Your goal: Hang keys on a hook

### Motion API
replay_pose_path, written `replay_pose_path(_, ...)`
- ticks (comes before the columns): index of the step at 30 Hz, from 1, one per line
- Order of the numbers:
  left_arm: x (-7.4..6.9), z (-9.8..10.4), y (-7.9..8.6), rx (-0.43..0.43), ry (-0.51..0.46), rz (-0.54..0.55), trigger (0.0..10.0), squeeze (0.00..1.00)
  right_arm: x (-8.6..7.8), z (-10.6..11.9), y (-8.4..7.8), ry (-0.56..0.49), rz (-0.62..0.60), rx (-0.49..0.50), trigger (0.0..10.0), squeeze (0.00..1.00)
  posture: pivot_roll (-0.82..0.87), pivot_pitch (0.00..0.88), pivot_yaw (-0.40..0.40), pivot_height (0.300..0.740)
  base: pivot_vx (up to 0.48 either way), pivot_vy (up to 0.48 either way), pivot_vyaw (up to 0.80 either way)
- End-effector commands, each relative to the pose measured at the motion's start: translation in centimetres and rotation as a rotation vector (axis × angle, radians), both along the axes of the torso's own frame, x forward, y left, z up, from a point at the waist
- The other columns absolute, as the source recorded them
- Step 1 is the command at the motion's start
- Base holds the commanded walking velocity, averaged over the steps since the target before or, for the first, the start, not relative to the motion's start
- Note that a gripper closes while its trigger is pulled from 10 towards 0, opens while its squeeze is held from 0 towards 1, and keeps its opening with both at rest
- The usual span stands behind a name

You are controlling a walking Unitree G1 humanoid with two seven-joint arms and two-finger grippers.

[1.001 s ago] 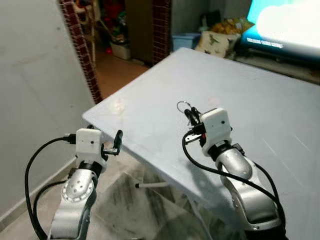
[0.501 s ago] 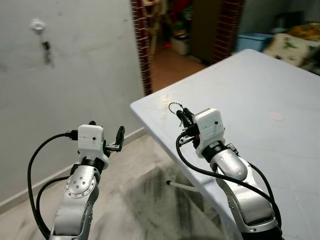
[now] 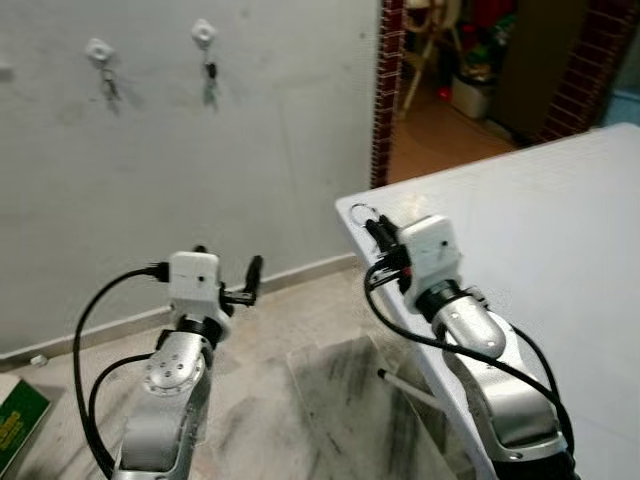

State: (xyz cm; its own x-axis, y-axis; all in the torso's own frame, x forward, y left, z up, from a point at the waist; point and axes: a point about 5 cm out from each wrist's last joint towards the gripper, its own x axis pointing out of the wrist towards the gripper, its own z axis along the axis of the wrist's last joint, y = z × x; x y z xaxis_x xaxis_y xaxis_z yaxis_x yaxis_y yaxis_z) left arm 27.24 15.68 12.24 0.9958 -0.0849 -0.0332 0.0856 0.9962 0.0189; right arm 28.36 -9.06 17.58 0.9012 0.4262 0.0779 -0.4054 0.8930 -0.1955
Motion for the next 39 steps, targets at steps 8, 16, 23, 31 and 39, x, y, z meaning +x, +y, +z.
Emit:
replay_pose_path(8, 0.2, 0.3, -0.3, -0.021, 0.002, -0.013, 10.0, 0.0, 0.1, 0.0, -0.2, 0.008, 0.003, 0.007, 10.0, 0.0, -0.01, 0.007, 0.053, 0.74, 0.0, 0.0, 0.65)
replay_pose_path(16, 0.3, 0.3, -0.4, -0.026, 0.005, -0.017, 10.0, 0.0, 0.1, 0.0, -0.1, 0.012, 0.005, 0.012, 10.0, 0.0, -0.01, 0.007, 0.053, 0.74, 0.0, 0.299, 0.0)
replay_pose_path(23, 0.4, 0.3, -0.4, -0.028, 0.004, -0.019, 10.0, 0.0, 0.1, 0.0, -0.2, 0.01, 0.0, 0.014, 10.0, 0.0, -0.01, 0.0, 0.055, 0.74, 0.0, 0.346, 0.0)
replay_pose_path(31, 0.8, 1.0, -0.2, -0.03, -0.011, -0.012, 10.0, 0.0, 0.5, -0.6, -2.8, 0.005, -0.1, -0.027, 10.0, 0.0, 0.0, 0.0, 0.055, 0.74, 0.0, 0.375, 0.0)
replay_pose_path(39, 0.4, 0.7, 0.5, -0.012, 0.008, -0.02, 10.0, 0.0, 0.1, -2.0, -5.7, 0.029, -0.172, -0.093, 10.0, 0.0, 0.0, 0.0, 0.071, 0.74, 0.0, 0.383, 0.0)
